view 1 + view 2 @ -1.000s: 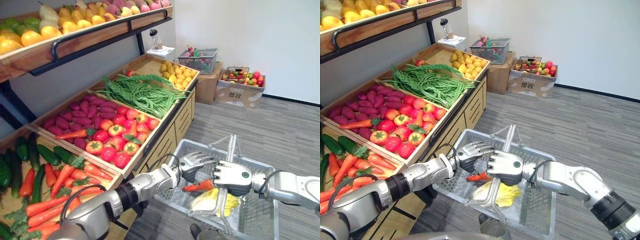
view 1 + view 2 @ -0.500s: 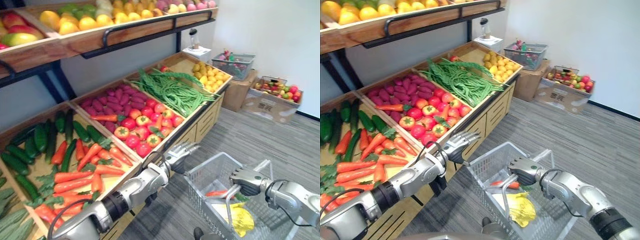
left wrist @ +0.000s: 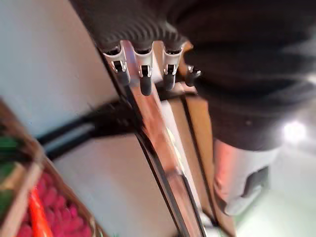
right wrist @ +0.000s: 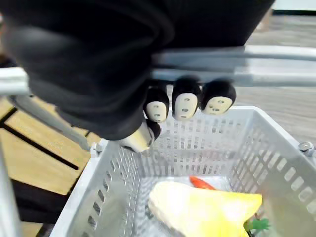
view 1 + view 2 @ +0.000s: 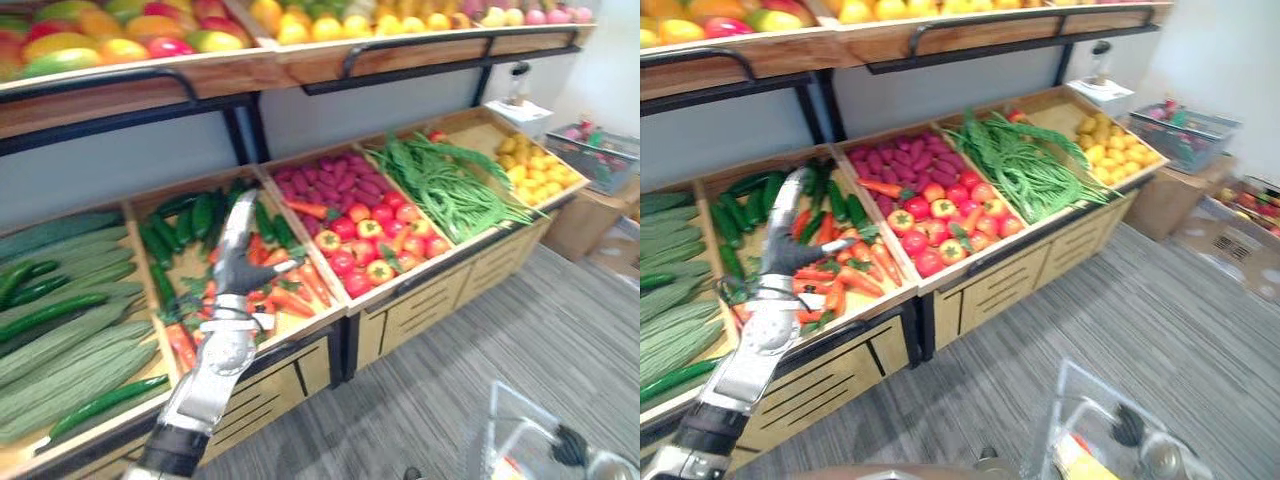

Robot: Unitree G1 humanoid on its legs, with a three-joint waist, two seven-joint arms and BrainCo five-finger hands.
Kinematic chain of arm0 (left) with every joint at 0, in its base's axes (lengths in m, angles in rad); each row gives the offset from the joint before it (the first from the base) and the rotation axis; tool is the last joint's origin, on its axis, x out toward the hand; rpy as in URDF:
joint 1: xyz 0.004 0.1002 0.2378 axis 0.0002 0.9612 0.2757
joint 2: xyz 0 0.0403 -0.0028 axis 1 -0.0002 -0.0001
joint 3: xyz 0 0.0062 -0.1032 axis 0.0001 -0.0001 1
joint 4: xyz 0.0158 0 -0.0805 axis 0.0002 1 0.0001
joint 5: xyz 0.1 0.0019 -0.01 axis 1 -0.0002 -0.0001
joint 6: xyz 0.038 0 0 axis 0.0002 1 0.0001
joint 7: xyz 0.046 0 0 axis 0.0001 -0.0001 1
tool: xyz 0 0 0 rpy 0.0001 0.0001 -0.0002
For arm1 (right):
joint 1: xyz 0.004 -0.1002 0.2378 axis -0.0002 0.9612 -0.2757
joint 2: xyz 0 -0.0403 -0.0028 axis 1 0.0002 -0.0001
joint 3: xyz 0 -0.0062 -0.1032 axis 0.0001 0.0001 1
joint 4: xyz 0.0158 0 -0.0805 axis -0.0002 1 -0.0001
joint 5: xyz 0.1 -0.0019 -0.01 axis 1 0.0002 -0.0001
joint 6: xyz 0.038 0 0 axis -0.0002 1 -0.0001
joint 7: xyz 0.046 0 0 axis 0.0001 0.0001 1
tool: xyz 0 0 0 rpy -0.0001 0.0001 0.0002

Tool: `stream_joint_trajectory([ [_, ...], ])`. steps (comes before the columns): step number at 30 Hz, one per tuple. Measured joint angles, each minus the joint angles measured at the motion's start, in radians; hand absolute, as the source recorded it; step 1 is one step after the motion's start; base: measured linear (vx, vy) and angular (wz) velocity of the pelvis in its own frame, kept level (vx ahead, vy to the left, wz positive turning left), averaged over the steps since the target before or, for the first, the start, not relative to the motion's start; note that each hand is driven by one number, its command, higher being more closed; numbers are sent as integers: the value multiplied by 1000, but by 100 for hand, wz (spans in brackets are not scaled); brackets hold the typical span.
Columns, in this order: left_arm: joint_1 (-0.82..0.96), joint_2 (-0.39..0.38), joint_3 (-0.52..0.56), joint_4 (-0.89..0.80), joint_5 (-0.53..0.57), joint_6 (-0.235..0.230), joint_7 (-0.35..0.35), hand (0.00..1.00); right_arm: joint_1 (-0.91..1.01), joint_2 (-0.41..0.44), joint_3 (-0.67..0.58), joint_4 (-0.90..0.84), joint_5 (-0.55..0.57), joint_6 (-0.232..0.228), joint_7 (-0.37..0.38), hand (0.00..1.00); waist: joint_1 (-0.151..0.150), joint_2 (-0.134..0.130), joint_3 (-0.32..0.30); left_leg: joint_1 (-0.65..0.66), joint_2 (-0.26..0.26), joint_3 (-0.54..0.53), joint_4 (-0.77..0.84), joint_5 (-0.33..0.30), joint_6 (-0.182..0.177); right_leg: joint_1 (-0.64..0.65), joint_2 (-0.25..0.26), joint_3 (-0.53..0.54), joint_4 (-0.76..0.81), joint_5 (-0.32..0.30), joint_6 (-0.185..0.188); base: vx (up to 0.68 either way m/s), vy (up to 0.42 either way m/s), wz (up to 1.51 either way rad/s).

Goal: Pick vegetable in the basket

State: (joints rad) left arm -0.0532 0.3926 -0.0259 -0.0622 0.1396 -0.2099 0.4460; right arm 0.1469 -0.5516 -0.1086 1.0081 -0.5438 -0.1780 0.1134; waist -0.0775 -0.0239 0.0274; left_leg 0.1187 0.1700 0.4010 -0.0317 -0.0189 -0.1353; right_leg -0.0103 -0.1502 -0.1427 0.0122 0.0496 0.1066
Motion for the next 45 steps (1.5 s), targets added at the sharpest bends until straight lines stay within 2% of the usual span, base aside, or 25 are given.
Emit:
stream_joint_trajectory([
  [1,42,-19,48,1,-49,0,-1,0,14,11,-22,33,29,26,1,100,8,2,2,-12,-2,-28,0,4,1,5,-4,-23,0,-6,2,-32,-22,60],
  [3,109,-57,118,28,-99,1,-6,0,41,28,-59,44,52,47,3,100,17,9,13,-21,-7,-71,-2,12,6,17,-11,-54,3,-20,-6,-42,-18,57],
  [6,185,-128,220,164,-198,5,-9,0,69,70,-131,73,55,79,-7,100,38,10,15,-49,-18,-161,-5,15,8,23,-16,-97,6,-31,-3,-47,-23,47],
  [8,239,-172,268,298,-267,11,-7,0,98,91,-167,91,77,91,-14,100,56,6,18,-51,-24,-217,-21,22,11,39,-15,-130,3,-39,2,-23,-23,40],
  [12,319,-234,346,522,-336,2,15,0,123,120,-211,104,95,118,-23,100,62,4,18,-65,-37,-289,-34,27,12,63,-21,-176,-5,-45,8,-21,-6,37],
  [15,334,-247,417,725,-412,-6,41,0,156,140,-239,107,131,141,-38,100,82,7,17,-63,-40,-310,-36,28,12,77,-22,-193,-10,-49,11,23,3,21],
  [18,333,-267,481,886,-420,-22,77,0,171,161,-276,109,133,152,-55,100,80,10,17,-61,-42,-331,-42,41,14,87,-23,-214,-11,-50,9,32,-3,17],
  [21,332,-280,498,1024,-420,-23,79,0,173,174,-279,116,133,152,-101,100,78,10,17,-47,-41,-331,-57,51,9,87,-21,-215,-12,-50,9,4,-1,2],
  [23,330,-288,502,1084,-433,-23,46,0,173,179,-283,137,134,150,-129,100,76,12,16,-44,-41,-330,-61,54,11,91,-21,-214,-12,-50,10,0,0,0],
  [25,323,-295,503,1143,-450,-20,-30,0,173,184,-288,152,143,150,-153,100,74,13,16,-43,-41,-329,-64,52,8,94,-21,-214,-14,-53,13,-18,-1,0],
  [30,321,-314,495,1207,-493,65,-200,0,170,188,-280,177,161,142,-192,100,64,13,17,-37,-35,-321,-68,50,8,94,-16,-202,-14,-53,14,-19,-5,-4],
  [32,322,-315,459,1217,-521,103,-282,0,170,188,-274,178,163,139,-198,100,59,16,17,-29,-30,-308,-68,49,6,94,-10,-190,-17,-53,14,-18,-12,-14],
  [37,314,-317,356,1218,-521,122,-425,0,170,188,-264,186,179,123,-232,100,55,23,17,-22,-18,-286,-68,46,2,86,2,-166,-17,-53,14,-9,-12,-14],
  [39,314,-319,327,1221,-528,124,-456,0,170,186,-254,186,191,121,-244,100,59,29,20,-4,-11,-256,-68,40,-6,84,9,-137,-13,-54,13,7,-8,-38],
  [41,310,-314,300,1234,-531,124,-458,0,170,183,-255,185,200,121,-257,100,53,36,21,4,-6,-225,-52,26,-5,75,12,-112,4,-61,12,16,7,-46],
  [42,296,-311,285,1236,-532,125,-458,0,170,183,-260,182,217,121,-262,100,53,37,29,-3,-5,-209,-16,3,-4,42,6,-82,55,-83,12,9,23,-49],
  [44,290,-303,265,1237,-532,125,-459,0,170,188,-269,175,250,119,-266,100,52,35,50,-13,-6,-190,39,-25,-4,5,-6,-54,132,-108,17,-10,27,-46],
  [45,280,-299,257,1237,-530,126,-460,0,171,197,-278,166,271,111,-271,100,48,22,71,-13,-7,-171,77,-41,-5,-15,-14,-31,179,-117,16,-30,52,-53],
])
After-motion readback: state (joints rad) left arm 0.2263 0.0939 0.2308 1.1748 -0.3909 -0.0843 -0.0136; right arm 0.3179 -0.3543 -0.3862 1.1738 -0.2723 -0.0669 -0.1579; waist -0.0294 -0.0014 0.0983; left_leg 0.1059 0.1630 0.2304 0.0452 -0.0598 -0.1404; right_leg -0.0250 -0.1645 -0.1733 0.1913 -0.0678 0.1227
